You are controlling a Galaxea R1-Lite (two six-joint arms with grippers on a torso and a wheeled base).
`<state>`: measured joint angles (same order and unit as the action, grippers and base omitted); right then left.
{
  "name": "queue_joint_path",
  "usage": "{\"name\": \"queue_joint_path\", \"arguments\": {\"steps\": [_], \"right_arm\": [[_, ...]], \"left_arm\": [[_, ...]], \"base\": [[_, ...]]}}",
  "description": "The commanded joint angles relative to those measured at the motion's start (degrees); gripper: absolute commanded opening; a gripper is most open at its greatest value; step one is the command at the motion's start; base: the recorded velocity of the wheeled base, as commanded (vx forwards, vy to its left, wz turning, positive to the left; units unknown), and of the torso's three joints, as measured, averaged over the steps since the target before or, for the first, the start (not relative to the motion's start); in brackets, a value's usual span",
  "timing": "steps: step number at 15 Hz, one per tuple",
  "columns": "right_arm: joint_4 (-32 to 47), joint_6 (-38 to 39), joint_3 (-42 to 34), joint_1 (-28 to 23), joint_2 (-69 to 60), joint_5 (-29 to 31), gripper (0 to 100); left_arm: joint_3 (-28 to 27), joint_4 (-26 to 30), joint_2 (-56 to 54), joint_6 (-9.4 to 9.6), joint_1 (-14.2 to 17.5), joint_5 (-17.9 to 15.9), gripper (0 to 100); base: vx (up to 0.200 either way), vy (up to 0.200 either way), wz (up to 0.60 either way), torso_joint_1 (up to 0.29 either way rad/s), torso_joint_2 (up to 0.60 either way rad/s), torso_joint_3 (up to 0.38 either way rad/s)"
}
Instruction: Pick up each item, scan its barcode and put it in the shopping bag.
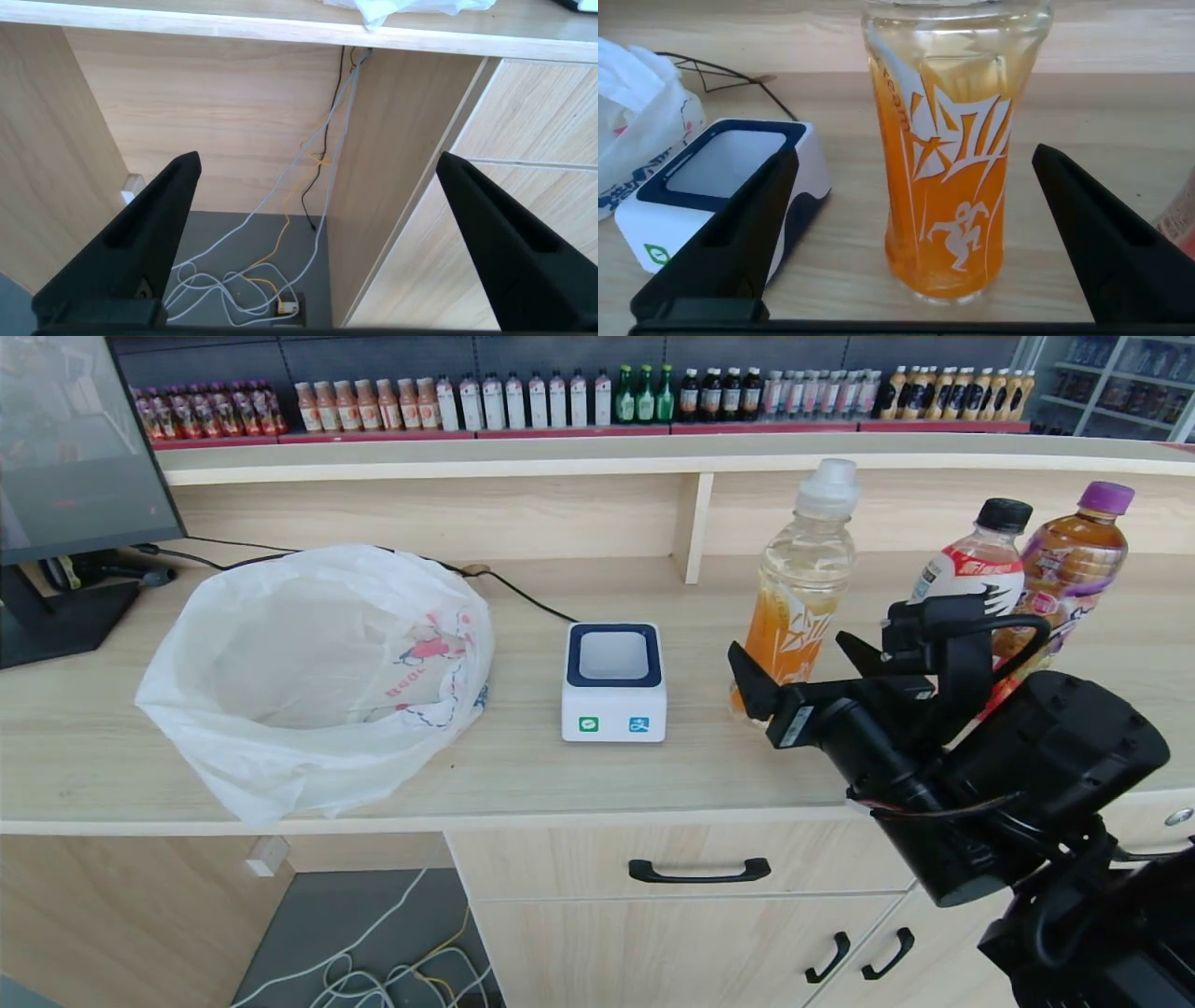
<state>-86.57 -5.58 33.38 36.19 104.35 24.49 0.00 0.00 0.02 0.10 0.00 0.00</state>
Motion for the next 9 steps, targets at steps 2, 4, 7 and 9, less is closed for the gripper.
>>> {"name": "queue_joint_path", "arguments": {"steps": [2, 4, 7, 9], "right_arm": [[-0.1, -0.2, 0.6, -1.7, 1.1, 2.2, 100], [-0.5, -0.7, 1.3, -0.6, 1.9, 3.0, 100], [-0.5, -0.7, 3.8, -0.3, 3.4, 4.1, 100], [-0.5, -0.6, 5.0, -0.6, 4.2, 4.0, 100]], "left_arm": [[0.0, 0.0, 0.0, -0.01, 0.0, 0.0, 100], [0.0, 0.0, 0.0, -0.01, 0.0, 0.0, 100], [0.0, 0.0, 0.0, -0.01, 0.0, 0.0, 100], [0.0, 0.0, 0.0, -0.01, 0.0, 0.0, 100]], "base": [[0.0, 0.0, 0.0, 0.0, 0.0, 0.0], [0.0, 0.0, 0.0, 0.0, 0.0, 0.0], [0.0, 0.0, 0.0, 0.0, 0.0, 0.0], [0.0, 0.0, 0.0, 0.0, 0.0, 0.0]]}}
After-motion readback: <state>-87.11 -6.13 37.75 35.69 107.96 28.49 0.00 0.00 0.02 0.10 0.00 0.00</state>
